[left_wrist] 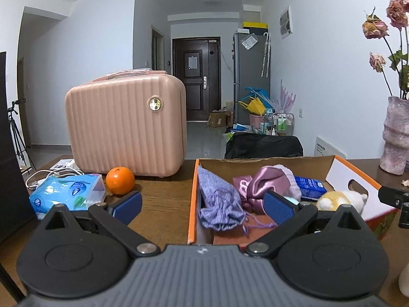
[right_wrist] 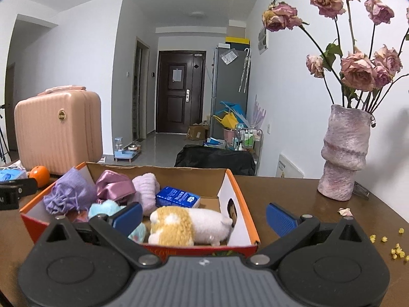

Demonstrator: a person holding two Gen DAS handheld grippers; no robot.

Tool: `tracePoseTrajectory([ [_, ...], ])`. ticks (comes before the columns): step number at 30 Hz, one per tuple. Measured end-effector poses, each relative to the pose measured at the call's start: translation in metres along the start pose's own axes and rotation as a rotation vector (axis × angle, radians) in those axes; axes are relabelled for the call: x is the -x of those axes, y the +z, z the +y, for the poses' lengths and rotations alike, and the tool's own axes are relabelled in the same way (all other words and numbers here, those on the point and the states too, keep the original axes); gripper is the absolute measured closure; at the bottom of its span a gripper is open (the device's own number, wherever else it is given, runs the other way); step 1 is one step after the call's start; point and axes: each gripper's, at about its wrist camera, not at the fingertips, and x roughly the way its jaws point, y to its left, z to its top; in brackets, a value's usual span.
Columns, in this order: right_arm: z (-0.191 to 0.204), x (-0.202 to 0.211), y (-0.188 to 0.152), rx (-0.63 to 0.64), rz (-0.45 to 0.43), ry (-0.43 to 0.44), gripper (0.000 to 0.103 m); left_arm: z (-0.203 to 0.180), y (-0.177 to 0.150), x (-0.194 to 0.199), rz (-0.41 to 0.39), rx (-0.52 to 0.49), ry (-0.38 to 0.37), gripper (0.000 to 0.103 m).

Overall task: Organize soft objects
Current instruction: 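Move both open tools back from the box toward the white sponge and wrapped cup, then close the right tool on the white round sponge while the left tool approaches the wrapped cup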

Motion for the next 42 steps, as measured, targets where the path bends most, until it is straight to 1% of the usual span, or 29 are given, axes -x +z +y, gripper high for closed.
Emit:
tracePoseTrajectory([
  [12,0.001,0.049,-0.02,0.033,-0.041,0.0,0.0,0.003,-0.021,0.04,0.006,-0.035,-0.028,0.0],
  [16,0.0,0.064,-0.027,0.026,-0.047,0.012,0.0,0.004,-0.028,0.053,0.008,-0.042,-0.041,0.0],
  [23,-0.003,0.085,-0.043,0.012,-0.029,0.023,0.0,0.007,-0.039,0.073,0.024,-0.041,-0.066,0.0],
  [27,-0.006,0.092,-0.053,0.001,-0.007,0.022,0.0,0.007,-0.046,0.081,0.045,-0.045,-0.086,0.0],
  [32,-0.01,0.101,-0.058,-0.014,-0.002,0.022,0.0,0.006,-0.055,0.089,0.073,-0.049,-0.106,0.0],
  [37,-0.01,0.105,-0.064,-0.021,0.021,0.028,0.0,0.006,-0.06,0.094,0.09,-0.045,-0.12,0.0],
  [42,-0.009,0.102,-0.067,-0.016,0.047,0.01,0.0,0.003,-0.063,0.092,0.107,-0.057,-0.13,0.0],
])
